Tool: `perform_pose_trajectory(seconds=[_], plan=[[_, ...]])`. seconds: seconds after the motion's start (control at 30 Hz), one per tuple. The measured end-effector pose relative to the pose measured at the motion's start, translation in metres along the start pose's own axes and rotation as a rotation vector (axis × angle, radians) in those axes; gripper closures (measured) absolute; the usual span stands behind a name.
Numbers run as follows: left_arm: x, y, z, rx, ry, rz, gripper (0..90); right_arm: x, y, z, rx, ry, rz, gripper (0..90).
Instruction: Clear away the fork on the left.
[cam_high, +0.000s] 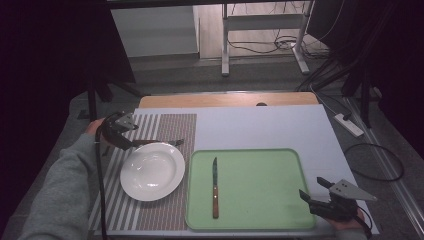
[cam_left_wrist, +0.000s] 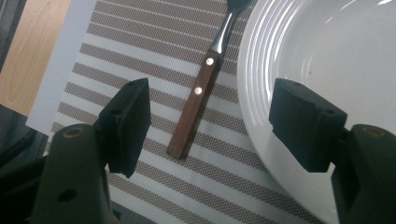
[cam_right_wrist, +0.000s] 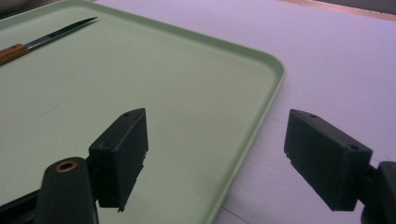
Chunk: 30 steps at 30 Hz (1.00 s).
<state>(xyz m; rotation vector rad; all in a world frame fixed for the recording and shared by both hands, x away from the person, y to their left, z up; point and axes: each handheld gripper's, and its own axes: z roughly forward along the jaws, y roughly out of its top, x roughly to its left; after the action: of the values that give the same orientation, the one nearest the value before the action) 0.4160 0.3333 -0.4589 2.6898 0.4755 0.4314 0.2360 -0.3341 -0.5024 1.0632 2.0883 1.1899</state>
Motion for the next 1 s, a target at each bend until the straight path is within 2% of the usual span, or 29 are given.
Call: perform_pose_trajectory(seconds=[0.17, 0.3, 0.47, 0.63, 0.7, 0.8, 0.87, 1.0], plan=[[0.008, -0.002, 0.007, 0.019, -0.03, -0.001, 31.2, 0.001, 0.0, 0.0, 0.006, -0.003, -0.006, 21.6], [0.013, -0.004, 0.014, 0.06, -0.039, -0.002, 32.1, 0.002, 0.0, 0.002, 0.014, -0.007, -0.011, 21.6], [0.02, -0.004, 0.021, 0.082, -0.056, -0.008, 33.9, 0.002, 0.0, 0.003, 0.02, -0.005, -0.016, 21.7], [0.023, 0.002, 0.036, 0.174, -0.076, 0.041, 36.9, 0.002, -0.001, 0.004, 0.023, -0.004, -0.017, 21.7], [0.024, 0.003, 0.039, 0.189, -0.077, 0.053, 37.0, 0.002, -0.001, 0.004, 0.023, -0.004, -0.018, 21.6], [0.028, 0.004, 0.042, 0.2, -0.095, 0.038, 37.0, 0.002, -0.001, 0.004, 0.027, -0.004, -0.021, 21.6], [0.032, 0.004, 0.043, 0.203, -0.096, 0.041, 38.2, 0.002, -0.001, 0.005, 0.03, -0.005, -0.025, 21.7], [0.036, 0.006, 0.048, 0.224, -0.129, 0.055, 41.5, 0.002, -0.002, 0.005, 0.032, -0.007, -0.025, 21.7]])
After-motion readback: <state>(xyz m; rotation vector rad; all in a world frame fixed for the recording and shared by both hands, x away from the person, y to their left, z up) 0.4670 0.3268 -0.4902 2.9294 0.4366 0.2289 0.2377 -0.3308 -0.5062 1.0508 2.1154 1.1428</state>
